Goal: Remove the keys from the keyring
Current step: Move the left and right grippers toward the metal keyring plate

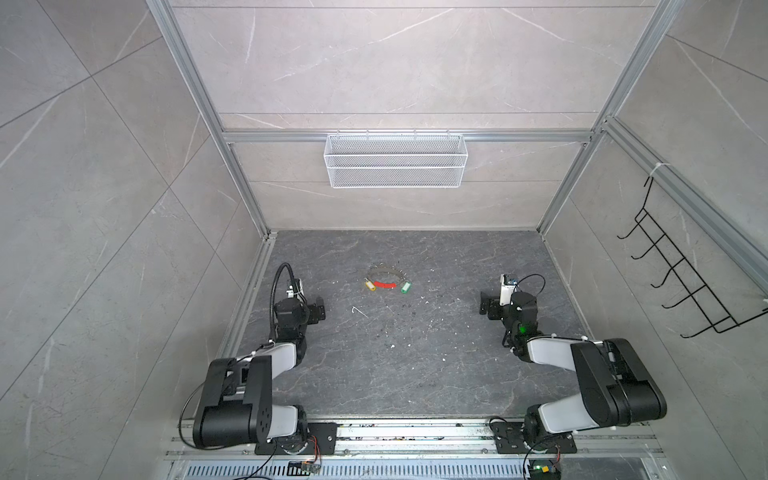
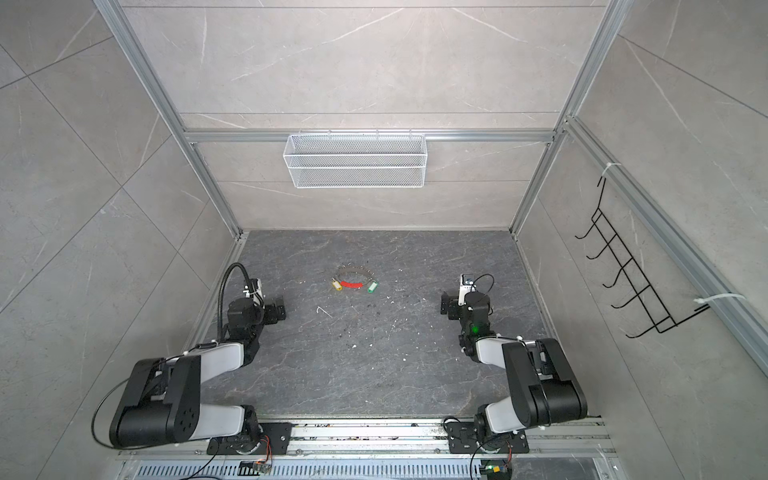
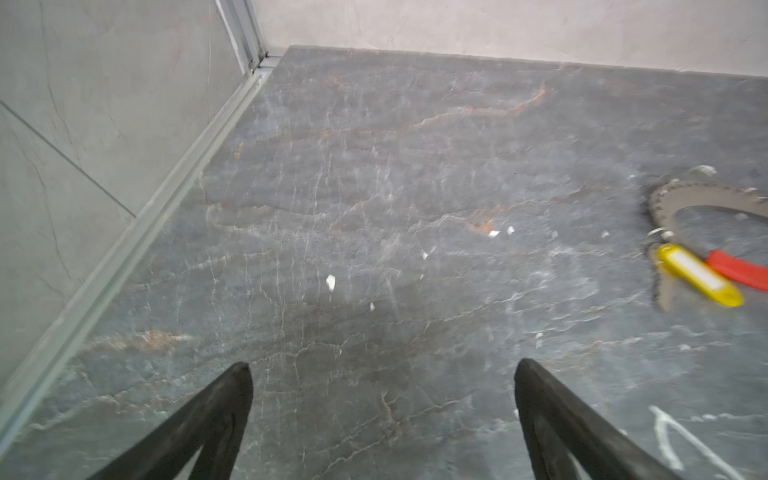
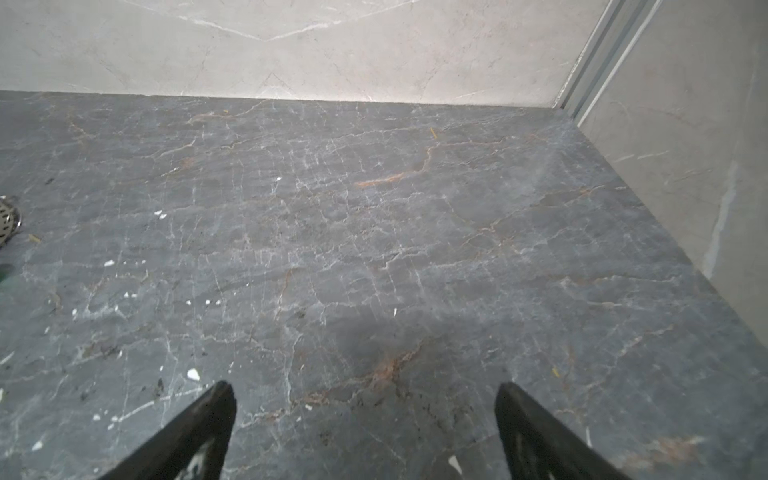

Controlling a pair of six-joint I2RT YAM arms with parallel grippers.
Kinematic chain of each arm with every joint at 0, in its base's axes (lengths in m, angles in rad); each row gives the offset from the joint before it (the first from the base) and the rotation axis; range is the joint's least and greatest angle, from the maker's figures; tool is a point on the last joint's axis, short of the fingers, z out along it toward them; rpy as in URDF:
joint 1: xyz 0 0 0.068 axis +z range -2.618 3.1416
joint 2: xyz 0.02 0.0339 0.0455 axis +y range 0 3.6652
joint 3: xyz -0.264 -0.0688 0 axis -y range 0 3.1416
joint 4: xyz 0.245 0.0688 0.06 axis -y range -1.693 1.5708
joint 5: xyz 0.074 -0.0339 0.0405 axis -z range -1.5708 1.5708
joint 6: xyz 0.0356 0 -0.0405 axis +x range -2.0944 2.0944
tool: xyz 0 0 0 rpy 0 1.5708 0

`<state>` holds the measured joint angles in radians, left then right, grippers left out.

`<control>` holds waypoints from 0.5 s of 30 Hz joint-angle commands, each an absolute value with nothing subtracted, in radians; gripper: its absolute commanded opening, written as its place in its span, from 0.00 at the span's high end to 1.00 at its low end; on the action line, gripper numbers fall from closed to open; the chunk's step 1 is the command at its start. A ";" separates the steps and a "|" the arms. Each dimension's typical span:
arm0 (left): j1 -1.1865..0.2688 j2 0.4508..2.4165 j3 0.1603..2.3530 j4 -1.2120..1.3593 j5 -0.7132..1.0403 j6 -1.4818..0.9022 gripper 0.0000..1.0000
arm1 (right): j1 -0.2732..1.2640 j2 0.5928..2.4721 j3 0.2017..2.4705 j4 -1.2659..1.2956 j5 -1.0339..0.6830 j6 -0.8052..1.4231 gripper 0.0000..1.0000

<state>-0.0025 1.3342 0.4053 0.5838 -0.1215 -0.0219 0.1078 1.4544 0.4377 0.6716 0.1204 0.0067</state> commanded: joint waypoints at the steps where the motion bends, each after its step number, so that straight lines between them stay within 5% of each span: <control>1: -0.039 1.264 0.477 0.460 -0.172 0.000 0.00 | 0.137 1.365 0.510 0.486 0.197 0.005 0.01; 10: -0.054 1.241 0.560 0.517 -0.235 -0.385 0.00 | 0.192 1.319 0.717 0.178 0.467 0.294 0.01; 13: -0.052 1.241 0.668 0.261 -0.300 -0.700 0.00 | 0.186 1.356 0.878 -0.175 0.548 0.622 0.00; 15: -0.049 1.230 0.749 -0.025 -0.374 -0.935 0.00 | 0.165 1.381 0.925 -0.224 0.405 0.597 0.00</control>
